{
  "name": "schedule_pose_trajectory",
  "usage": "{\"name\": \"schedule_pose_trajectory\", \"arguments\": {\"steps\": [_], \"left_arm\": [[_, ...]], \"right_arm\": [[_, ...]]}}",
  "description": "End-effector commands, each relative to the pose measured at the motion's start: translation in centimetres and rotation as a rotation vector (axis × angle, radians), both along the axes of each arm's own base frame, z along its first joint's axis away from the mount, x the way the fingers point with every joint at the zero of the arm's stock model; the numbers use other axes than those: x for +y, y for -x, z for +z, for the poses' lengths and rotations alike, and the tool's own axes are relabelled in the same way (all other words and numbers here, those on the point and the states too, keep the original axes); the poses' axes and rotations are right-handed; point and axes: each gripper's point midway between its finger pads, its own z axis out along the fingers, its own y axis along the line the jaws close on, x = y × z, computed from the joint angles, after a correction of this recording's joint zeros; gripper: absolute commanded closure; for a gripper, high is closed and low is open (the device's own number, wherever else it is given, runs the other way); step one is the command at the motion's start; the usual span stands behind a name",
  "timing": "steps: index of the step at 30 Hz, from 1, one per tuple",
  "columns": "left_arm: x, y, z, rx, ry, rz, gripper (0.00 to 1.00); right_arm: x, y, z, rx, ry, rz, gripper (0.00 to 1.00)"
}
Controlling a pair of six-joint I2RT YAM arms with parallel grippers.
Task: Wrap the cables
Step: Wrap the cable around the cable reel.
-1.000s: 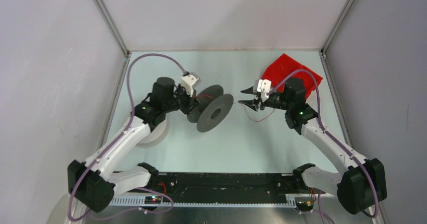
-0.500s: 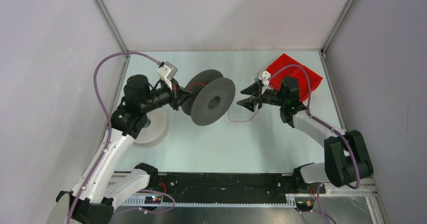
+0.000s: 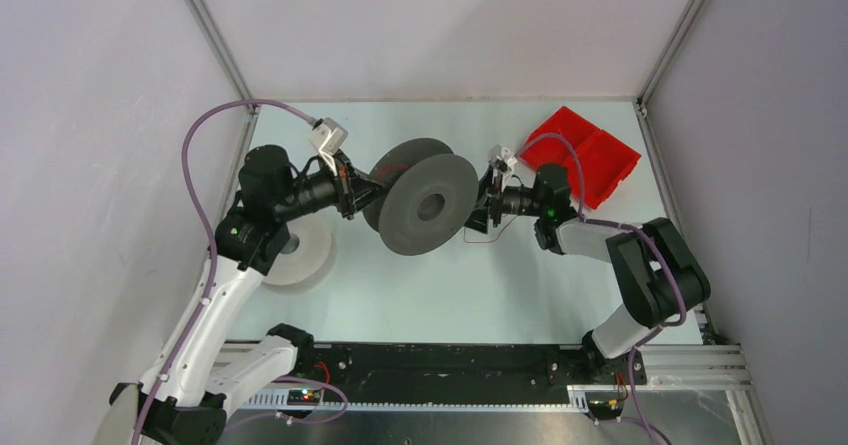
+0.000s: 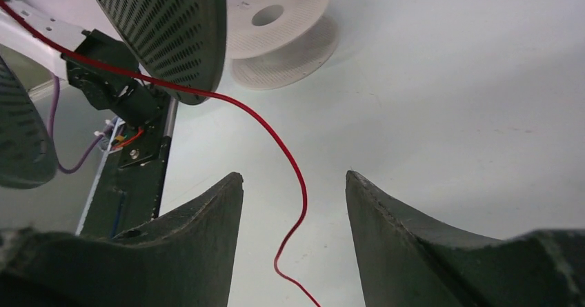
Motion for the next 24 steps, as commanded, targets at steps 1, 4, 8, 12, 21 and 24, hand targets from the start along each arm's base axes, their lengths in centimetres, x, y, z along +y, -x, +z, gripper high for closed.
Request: {"name": "schedule_pose_trajectory", "arguments": {"steps": [1, 4, 8, 12, 21, 24], "left_arm": [[-0.1, 0.2, 4.7, -0.097, 0.087, 0.002, 1.0], [0.0, 0.0, 5.1, -0.092, 0.105, 0.02, 1.0], [0.2, 0.1, 6.4, -0.099, 0.143, 0.043, 1.0], [1.0, -0.4, 8.2, -0.105, 0.206, 0.109, 1.0], [3.5, -3.5, 10.4, -0.065, 0.398, 0.283, 1.0], [4.5, -5.1, 9.5, -0.056, 0.404, 0.379, 1.0]], "right_arm": [[1.4, 0.7, 0.1, -0.009, -0.053, 0.041, 0.4], [1.8, 1.0, -1.3, 0.034, -0.069, 0.036, 0.43], [1.8, 1.3, -1.1, 0.035, -0.157, 0.037, 0.52], [2.1, 1.7, -2.6, 0.084, -0.152, 0.037, 0.77], [2.1, 3.0, -4.0, 0.117, -0.128, -0.007, 1.0], [2.7, 4.1, -4.1, 0.095, -0.099, -0.031, 1.0]]}}
